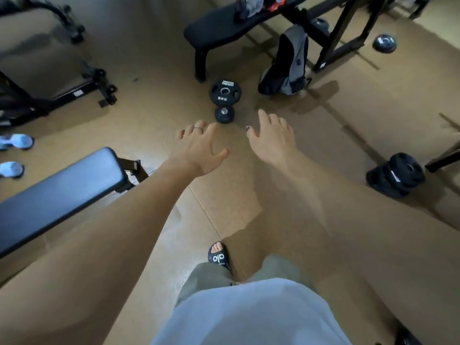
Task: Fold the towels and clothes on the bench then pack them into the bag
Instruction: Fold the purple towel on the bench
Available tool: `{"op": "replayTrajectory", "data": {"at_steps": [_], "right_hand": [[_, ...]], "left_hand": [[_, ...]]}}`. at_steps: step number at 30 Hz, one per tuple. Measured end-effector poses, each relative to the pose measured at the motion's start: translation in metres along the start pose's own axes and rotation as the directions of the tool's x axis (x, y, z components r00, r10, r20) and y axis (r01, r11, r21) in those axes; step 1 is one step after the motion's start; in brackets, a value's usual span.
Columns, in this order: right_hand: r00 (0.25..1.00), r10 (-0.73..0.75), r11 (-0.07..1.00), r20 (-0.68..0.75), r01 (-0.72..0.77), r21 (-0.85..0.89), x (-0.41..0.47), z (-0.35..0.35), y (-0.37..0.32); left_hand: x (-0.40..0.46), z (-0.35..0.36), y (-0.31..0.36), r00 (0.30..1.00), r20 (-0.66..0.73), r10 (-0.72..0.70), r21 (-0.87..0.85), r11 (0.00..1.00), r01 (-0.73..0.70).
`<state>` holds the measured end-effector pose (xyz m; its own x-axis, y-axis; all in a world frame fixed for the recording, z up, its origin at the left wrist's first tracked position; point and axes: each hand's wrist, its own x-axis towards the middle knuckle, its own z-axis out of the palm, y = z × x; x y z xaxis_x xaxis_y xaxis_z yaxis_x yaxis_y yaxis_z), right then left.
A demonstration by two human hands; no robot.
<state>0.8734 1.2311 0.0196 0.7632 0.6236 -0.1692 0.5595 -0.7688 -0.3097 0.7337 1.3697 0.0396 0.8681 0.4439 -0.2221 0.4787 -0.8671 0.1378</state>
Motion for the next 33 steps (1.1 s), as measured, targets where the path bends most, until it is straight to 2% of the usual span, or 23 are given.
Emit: {"op": "replayTrajectory", "data": {"at_steps": [10, 22, 27, 33], "right_hand": [[0.999, 0.037, 0.999, -0.017, -0.037, -0.003, 0.230, -0.035, -0.001], [0.999, -0.047, 0.999, -0.002, 0.047, 0.000, 0.539, -0.090, 0.021], [0.998, -0.066, 0.997, 0.008, 0.066, -0.025, 0.659, -0.103, 0.005], [1.000, -0.002, 1.000, 0.021, 0.002, -0.025, 0.807, -0.091, -0.027]], "left_hand": [[0.224, -0.063, -0.034, 0.999, 0.016, 0.048, 0.025, 0.999, -0.048], [0.504, -0.127, -0.048, 0.997, -0.012, -0.076, -0.024, 0.997, 0.076], [0.616, -0.152, -0.083, 0.996, -0.017, -0.092, -0.022, 0.996, 0.092], [0.767, -0.171, -0.152, 1.000, -0.018, -0.004, -0.014, 1.000, 0.004]]}}
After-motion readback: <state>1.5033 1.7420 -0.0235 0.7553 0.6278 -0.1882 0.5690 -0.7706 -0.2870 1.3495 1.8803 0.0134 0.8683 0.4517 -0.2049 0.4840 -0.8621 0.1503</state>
